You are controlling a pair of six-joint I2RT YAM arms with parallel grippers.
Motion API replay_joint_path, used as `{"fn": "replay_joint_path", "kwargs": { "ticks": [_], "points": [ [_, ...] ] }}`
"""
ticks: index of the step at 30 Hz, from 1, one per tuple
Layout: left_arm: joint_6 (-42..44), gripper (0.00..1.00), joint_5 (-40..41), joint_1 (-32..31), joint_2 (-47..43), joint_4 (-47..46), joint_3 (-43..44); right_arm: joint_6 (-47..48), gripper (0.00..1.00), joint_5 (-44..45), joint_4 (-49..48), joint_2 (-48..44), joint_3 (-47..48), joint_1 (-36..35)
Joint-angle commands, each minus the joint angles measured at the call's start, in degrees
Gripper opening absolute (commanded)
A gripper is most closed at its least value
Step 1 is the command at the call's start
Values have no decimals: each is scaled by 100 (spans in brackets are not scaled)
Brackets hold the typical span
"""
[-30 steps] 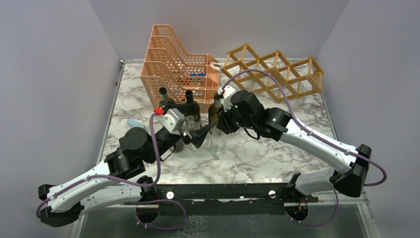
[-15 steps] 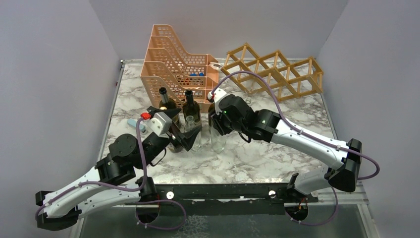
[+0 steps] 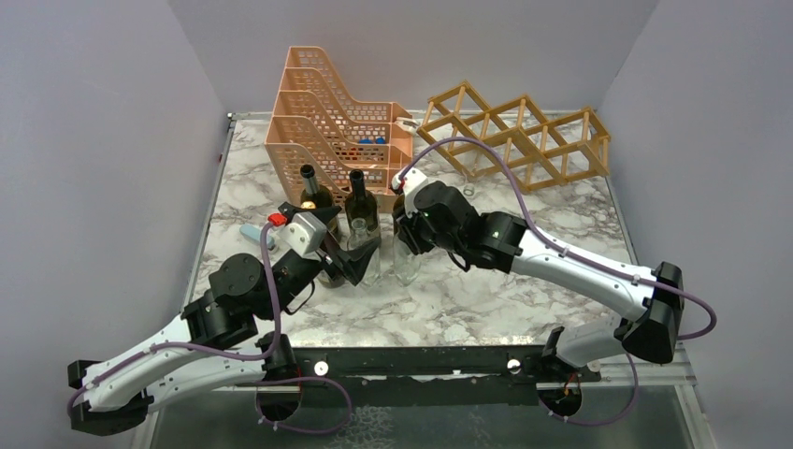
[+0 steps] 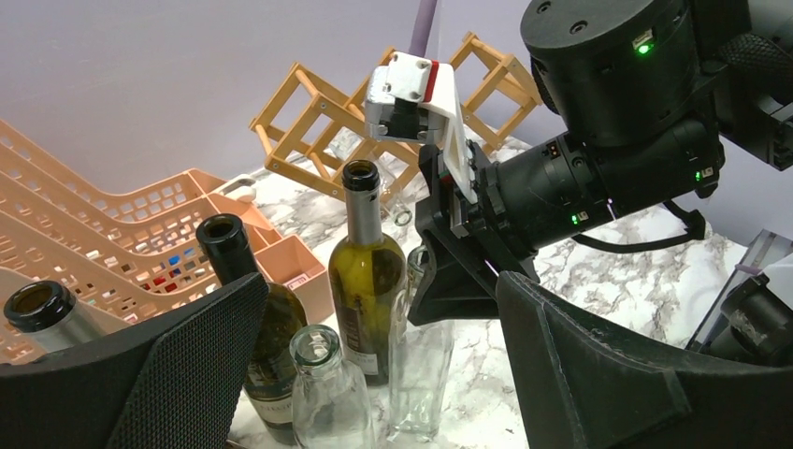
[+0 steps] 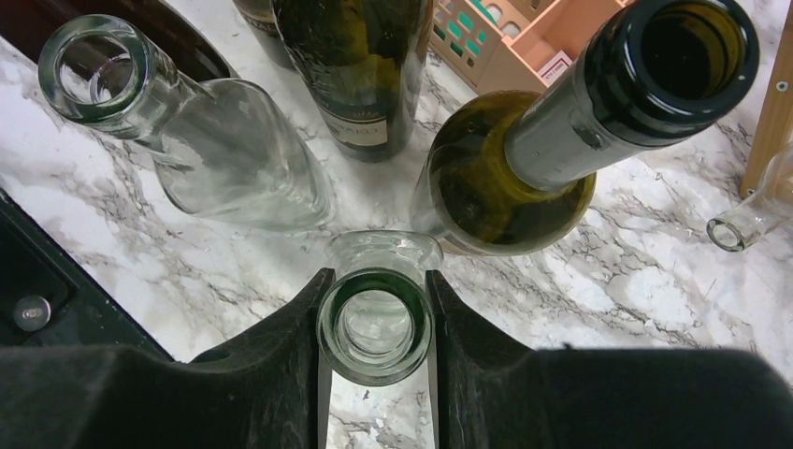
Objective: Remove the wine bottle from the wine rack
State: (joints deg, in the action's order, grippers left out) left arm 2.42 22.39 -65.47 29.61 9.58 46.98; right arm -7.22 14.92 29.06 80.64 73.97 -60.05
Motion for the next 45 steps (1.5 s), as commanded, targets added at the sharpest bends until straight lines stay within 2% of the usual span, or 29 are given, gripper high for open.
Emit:
{"fn": "replay_joint_path", "kwargs": {
  "ticks": [1, 6, 9, 12, 19, 23, 27, 31, 34, 39, 42, 45],
  "points": [
    [-40, 99, 117, 5, 94, -24, 3, -44, 31, -113, -337, -216, -224, -28],
    [-49, 99, 155, 7, 136, -77, 16, -115, 51, -109, -142, -344, -193, -32],
    [-48, 99, 197, 1, 190, -107, 15, -145, 70, -145, -94, -472, -143, -31],
    [-79, 99, 212, 8, 273, -122, 30, -187, 81, -245, -84, -649, -54, -33],
    [-125, 99, 327, 8, 478, -71, 162, -58, 89, -171, -17, -1228, 3, -26],
    [-190, 99, 703, 8, 633, -87, 372, 114, 94, 276, 26, -1509, -57, -31],
    [139, 99, 1096, 8, 1077, -13, 868, 217, 100, 1014, 263, -1530, 130, -22],
    [540, 99, 1355, 74, 1770, 121, 1467, 326, 100, 1616, 253, -1579, 136, 284],
    [645, 99, 989, 728, 2146, 106, 1791, 158, 100, 821, 223, -1632, 180, 1282],
    [169, 99, -1117, 3186, 2715, 191, 2366, -72, 100, -166, 254, -1473, 428, 2951],
    [-108, 99, -2089, 4375, 3139, 269, 2776, -311, 100, -710, 370, -1206, 685, 3851],
    [-202, 99, -1877, 4795, 3256, 284, 3094, -659, 100, -1620, 539, -1046, 1001, 4758]
  ]
}}
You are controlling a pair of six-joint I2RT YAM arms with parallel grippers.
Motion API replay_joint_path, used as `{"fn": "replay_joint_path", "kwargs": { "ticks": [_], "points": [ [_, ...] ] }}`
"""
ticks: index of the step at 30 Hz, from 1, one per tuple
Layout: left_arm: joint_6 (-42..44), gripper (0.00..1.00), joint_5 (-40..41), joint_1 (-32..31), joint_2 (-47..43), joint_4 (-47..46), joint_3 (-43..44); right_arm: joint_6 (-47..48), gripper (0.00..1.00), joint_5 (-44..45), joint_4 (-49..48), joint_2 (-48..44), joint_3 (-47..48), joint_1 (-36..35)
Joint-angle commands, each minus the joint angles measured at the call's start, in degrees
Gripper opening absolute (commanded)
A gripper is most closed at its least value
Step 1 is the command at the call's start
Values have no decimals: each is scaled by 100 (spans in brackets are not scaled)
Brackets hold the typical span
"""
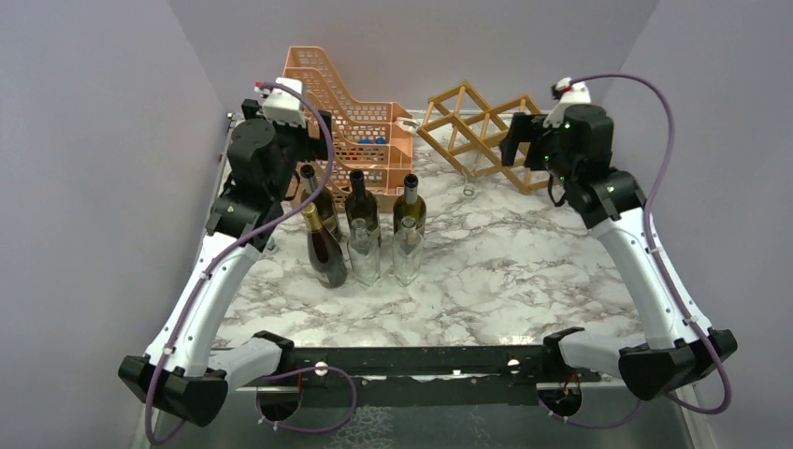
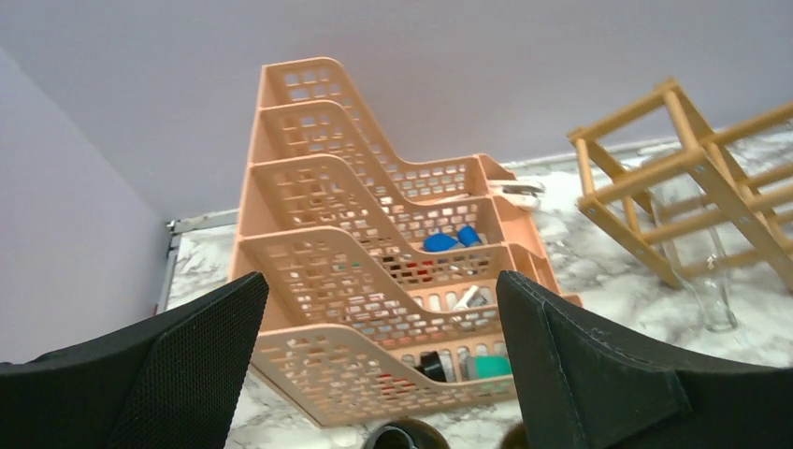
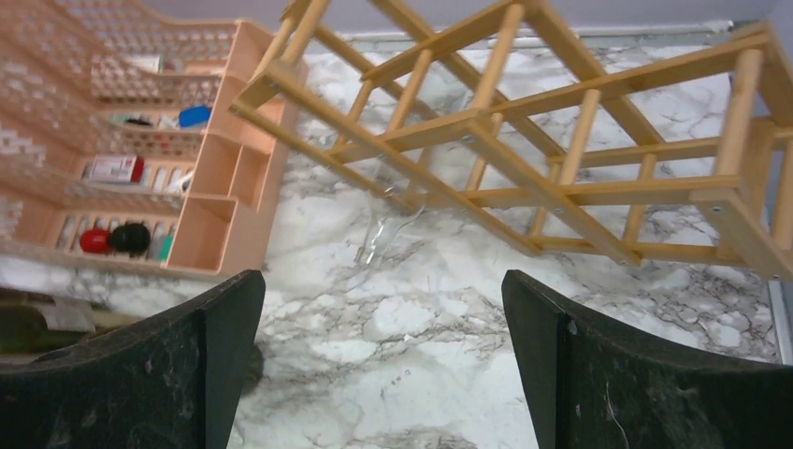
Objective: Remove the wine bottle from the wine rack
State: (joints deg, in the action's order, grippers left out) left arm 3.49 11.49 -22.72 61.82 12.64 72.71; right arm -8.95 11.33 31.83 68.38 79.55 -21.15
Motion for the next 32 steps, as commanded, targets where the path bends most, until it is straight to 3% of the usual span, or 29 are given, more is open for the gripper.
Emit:
{"fn": "replay_joint_path", "kwargs": {
  "ticks": [1, 7, 13, 19, 26, 32],
  "points": [
    [-370, 99, -777, 679, 0, -71, 637, -567, 100, -1396, 293, 192, 516, 1079],
    [-544, 99, -699, 1112, -270, -83, 1092, -614, 100, -1439, 476, -163, 927, 1447],
    [-630, 99, -739, 1112, -1057, -427, 720, -379, 100, -1237, 45, -1363, 772, 1447],
    [-667, 99, -818, 1111, -1848, -871, 392, -231, 100, -1612, -200, -2127, 701, 1434],
    [-612, 99, -822, 1112, -2013, -834, 322, -330, 100, -1322, 48, -2167, 964, 1416],
    [-695, 99, -946, 1090, -2071, -892, 179, -294, 100, -1296, -185, -2448, 592, 1411]
  ]
}}
